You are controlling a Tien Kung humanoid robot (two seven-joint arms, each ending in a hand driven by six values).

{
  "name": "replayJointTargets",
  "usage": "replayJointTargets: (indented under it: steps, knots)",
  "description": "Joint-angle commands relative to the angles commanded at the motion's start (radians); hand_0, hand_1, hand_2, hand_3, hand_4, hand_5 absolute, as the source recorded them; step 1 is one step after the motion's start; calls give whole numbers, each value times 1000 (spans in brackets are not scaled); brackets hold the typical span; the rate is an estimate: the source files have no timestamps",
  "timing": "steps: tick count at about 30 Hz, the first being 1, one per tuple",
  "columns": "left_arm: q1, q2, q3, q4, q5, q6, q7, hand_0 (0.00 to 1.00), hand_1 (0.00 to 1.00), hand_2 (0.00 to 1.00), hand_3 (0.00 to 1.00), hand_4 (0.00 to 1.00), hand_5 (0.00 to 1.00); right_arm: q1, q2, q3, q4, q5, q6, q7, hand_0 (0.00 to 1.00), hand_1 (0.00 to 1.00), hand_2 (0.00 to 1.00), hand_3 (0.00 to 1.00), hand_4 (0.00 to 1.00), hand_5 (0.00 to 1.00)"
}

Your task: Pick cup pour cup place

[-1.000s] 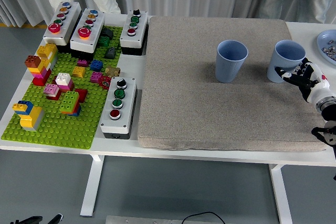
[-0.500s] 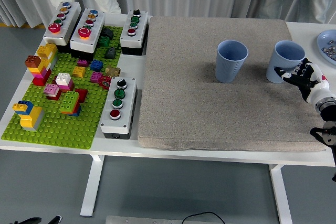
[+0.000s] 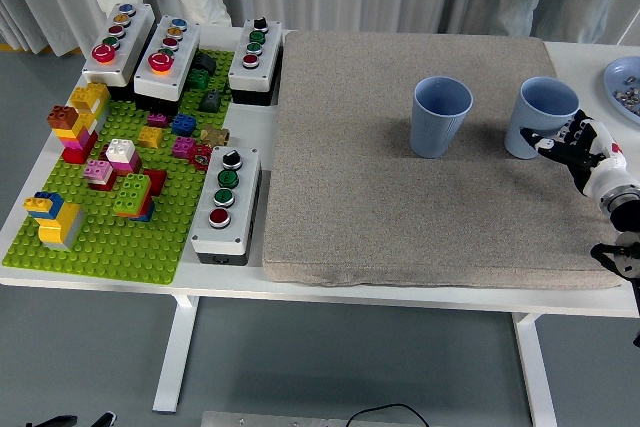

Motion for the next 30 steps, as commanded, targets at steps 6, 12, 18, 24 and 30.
replayJointTargets:
  steps: [6,12,18,24,30]
  knots:
    - [-1,3,-7,0,2,1,0,764,807,832,666,527,909,-3,-18,-2,50,-26,-4,2,824,729,669,716,757,133]
    - [-1,7,-18,0,7,2,0,764,807,832,666,527,909,-12,-23,-25,104,-80,-23,-1,827,732,670,715,760,130]
    - [-1,10,-27,0,14,3,1,764,807,831,665,525,906,-3,-23,-55,148,-133,-44,5,823,734,673,716,734,89]
    - [2,13,-27,0,13,4,2,764,807,831,665,526,906,6,-26,-90,171,-201,-70,16,822,734,673,717,731,86]
    - [7,17,-30,0,14,4,3,764,807,831,665,526,906,6,-23,-131,213,-307,-103,29,823,736,673,717,730,84]
